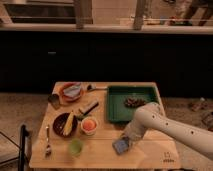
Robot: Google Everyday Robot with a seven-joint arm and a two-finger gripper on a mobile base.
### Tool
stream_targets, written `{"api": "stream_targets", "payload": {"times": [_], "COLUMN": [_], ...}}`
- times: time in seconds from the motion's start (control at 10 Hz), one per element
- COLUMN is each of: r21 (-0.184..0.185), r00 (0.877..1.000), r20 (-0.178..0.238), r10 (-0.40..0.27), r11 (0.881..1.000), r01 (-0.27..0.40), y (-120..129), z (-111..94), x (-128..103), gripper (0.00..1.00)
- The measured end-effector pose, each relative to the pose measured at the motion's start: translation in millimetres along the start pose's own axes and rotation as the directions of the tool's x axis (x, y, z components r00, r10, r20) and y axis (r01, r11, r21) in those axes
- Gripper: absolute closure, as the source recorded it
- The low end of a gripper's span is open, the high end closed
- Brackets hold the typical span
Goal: Wipe table surface with sponge
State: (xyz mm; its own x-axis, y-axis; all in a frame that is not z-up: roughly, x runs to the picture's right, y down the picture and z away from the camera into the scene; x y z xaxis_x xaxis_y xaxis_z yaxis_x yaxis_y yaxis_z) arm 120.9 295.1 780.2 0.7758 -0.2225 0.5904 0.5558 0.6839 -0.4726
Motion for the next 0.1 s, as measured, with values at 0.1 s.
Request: {"api": "stream_targets", "payload": {"times": [0.1], "r21": [0.006], "r00": [1.000], "r20": [0.006], "r10": [-0.009], "r11": [1.000], "r01": [0.009], "y": [-4.3], "z": [0.6], "x": [-4.9], "gripper": [1.00]}}
